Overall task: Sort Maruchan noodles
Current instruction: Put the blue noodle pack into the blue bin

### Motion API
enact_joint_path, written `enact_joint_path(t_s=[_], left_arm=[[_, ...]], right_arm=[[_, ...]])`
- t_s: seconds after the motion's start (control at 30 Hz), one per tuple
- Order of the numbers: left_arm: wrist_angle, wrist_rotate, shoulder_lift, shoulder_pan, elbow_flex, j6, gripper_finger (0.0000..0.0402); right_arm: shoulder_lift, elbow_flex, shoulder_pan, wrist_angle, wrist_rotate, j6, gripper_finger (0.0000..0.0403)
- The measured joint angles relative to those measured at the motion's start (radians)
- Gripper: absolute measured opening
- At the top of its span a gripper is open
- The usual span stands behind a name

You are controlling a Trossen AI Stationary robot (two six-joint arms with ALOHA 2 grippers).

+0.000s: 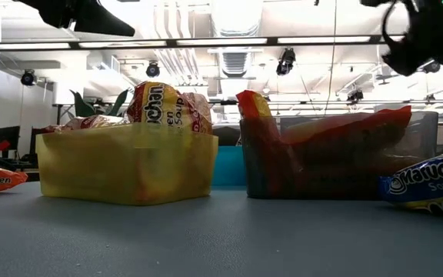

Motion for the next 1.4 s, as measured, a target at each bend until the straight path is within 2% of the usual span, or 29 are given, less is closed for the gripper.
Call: enact_joint_path(t_s=[0.13, 0.3, 0.63, 0.83, 0.97, 1.2, 1.4], left_arm=[[-0.003, 0.000, 0.032, 0.000, 0.000, -0.005, 0.0037], [-0.005, 0.000, 0.068, 0.000, -0.001, -0.002, 0.0037], [-0.002, -0.001, 0.078, 0.000, -0.001, 0.001, 0.0037], [-0.002, -0.001, 0.078, 0.000, -0.001, -0.008, 0.0037], [-0.015, -0.002, 0.078, 0.000, -0.001, -0.027, 0.0037], [-0.052, -0.003, 0.079, 0.000, -0.002, -0.077, 0.0037], [-0.055, -0.001, 0.079, 0.000, -0.002, -0.084, 0.0037]], right_arm=[[-0.041, -0.065, 0.013, 0.012, 0.123, 0.070, 0.0013], [-0.105, -0.139, 0.008, 0.056, 0.118, 0.138, 0.0046], [-0.260, -0.265, 0.013, 0.239, 0.118, 0.282, 0.0193], [-0.265, -0.319, 0.053, 0.245, 0.077, 0.343, 0.0282], [-0.268, -0.360, 0.097, 0.266, 0.069, 0.406, 0.0323], [-0.280, -0.437, 0.181, 0.459, 0.082, 0.500, 0.0340], [-0.279, -0.492, 0.219, 0.495, 0.185, 0.556, 0.0341]])
